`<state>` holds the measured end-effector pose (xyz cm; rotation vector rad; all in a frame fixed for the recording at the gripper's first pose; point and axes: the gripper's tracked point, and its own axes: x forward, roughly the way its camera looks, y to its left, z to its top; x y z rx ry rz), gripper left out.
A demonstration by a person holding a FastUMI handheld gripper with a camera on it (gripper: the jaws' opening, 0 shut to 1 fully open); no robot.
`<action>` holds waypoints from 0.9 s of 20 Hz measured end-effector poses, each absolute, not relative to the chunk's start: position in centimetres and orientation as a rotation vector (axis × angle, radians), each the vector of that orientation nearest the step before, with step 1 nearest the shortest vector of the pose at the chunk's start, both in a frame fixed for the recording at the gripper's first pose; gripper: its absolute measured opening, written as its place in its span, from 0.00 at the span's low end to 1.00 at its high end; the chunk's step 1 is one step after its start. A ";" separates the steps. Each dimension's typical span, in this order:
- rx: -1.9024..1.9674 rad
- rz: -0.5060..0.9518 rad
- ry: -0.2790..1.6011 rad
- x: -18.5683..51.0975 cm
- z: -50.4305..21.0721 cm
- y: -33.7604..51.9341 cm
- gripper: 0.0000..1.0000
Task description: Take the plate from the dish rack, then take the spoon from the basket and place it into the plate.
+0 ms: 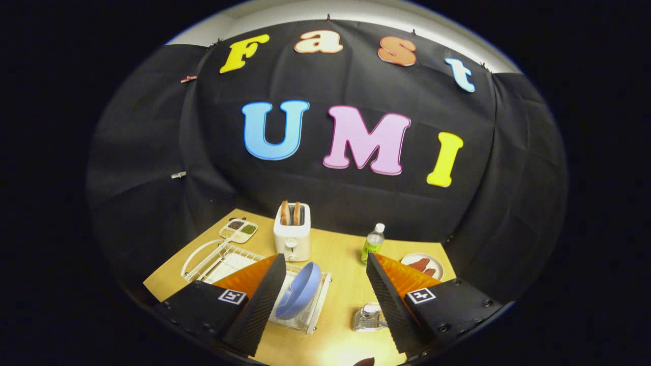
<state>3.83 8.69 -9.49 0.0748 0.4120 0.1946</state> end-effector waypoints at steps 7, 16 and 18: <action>0.107 0.167 0.680 7.2 -18.0 12.1 0.98; 0.055 0.071 0.869 9.0 -27.7 14.1 0.85; 0.087 0.061 0.920 9.0 -29.7 14.8 0.66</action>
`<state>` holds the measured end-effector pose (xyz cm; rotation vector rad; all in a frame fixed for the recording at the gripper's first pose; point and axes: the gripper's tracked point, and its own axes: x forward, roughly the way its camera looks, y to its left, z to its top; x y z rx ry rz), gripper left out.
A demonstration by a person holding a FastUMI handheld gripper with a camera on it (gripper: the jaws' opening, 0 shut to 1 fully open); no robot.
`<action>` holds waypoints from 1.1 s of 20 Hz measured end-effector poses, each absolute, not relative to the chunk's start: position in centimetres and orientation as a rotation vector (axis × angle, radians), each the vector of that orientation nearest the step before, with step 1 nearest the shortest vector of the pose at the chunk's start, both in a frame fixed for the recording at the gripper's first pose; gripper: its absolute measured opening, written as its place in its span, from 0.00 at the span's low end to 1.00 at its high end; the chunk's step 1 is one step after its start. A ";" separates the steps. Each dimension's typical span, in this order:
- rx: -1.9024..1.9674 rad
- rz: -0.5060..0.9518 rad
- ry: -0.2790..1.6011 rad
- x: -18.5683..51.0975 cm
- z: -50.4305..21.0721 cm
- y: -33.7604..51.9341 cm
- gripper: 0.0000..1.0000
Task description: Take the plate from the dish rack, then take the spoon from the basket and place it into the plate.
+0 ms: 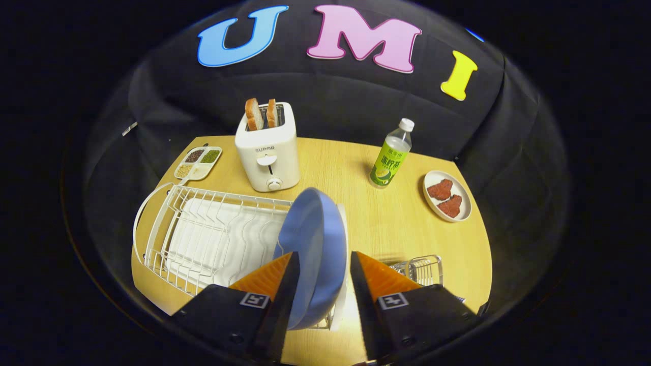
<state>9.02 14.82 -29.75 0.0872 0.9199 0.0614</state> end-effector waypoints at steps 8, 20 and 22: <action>0.063 -0.072 0.954 9.7 -29.6 14.6 0.29; 0.229 -0.080 0.848 9.0 -26.5 11.4 0.28; 0.296 -0.013 0.843 8.4 -26.1 12.1 0.27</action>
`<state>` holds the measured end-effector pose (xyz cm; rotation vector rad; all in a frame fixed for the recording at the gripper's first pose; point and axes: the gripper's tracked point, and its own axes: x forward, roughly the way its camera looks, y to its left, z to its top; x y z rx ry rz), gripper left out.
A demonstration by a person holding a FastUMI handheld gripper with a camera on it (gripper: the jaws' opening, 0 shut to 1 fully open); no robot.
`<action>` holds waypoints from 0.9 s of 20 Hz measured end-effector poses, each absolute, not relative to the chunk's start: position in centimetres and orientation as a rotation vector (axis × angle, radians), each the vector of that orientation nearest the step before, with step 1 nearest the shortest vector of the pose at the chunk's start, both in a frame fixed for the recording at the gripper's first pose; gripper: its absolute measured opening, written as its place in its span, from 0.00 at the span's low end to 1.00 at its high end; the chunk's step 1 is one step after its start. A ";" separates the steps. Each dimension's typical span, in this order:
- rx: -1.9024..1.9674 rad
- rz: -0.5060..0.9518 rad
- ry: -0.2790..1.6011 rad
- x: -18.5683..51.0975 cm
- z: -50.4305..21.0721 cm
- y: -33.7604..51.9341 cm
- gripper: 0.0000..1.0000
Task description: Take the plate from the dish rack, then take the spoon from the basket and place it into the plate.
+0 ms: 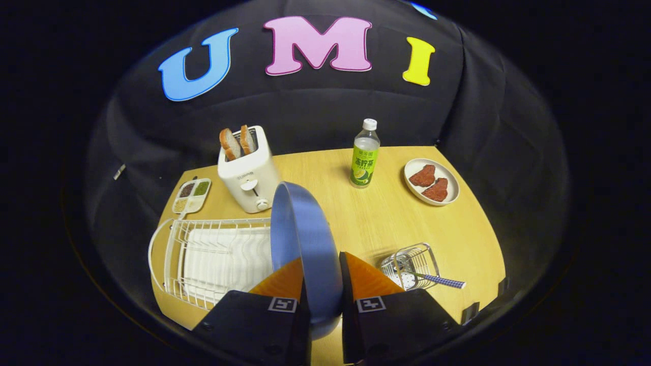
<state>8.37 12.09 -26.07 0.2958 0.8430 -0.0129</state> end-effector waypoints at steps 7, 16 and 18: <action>0.369 0.120 0.804 4.2 -23.8 10.7 0.28; 0.513 0.249 0.855 -4.1 -23.4 9.3 0.27; 0.525 0.265 0.861 -6.0 -24.2 8.9 0.27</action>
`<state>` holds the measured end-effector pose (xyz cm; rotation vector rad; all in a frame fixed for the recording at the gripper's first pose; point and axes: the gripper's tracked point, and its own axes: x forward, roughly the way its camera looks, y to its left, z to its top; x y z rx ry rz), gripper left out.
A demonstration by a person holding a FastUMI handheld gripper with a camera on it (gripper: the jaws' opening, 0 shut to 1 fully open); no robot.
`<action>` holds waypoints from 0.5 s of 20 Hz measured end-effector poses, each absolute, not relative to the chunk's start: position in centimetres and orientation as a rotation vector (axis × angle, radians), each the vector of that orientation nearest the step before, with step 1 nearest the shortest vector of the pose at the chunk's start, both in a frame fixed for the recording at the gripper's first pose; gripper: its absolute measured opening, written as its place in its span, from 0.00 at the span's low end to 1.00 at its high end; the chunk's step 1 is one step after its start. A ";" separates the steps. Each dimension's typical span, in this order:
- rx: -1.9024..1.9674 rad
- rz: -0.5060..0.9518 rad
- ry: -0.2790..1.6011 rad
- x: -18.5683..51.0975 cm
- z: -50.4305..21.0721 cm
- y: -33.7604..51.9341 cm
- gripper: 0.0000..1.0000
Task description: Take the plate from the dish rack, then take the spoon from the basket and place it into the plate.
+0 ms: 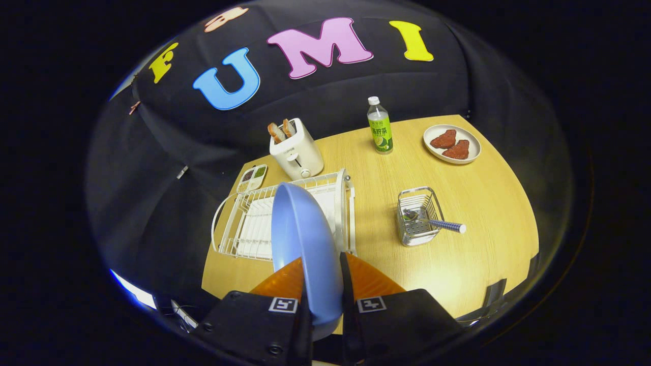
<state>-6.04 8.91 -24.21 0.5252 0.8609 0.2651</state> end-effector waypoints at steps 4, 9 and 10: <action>0.624 0.290 0.908 -10.6 -26.5 9.0 0.27; 0.711 0.284 0.996 -15.0 -30.6 9.4 0.28; 0.718 0.289 1.007 -15.6 -31.3 9.6 0.27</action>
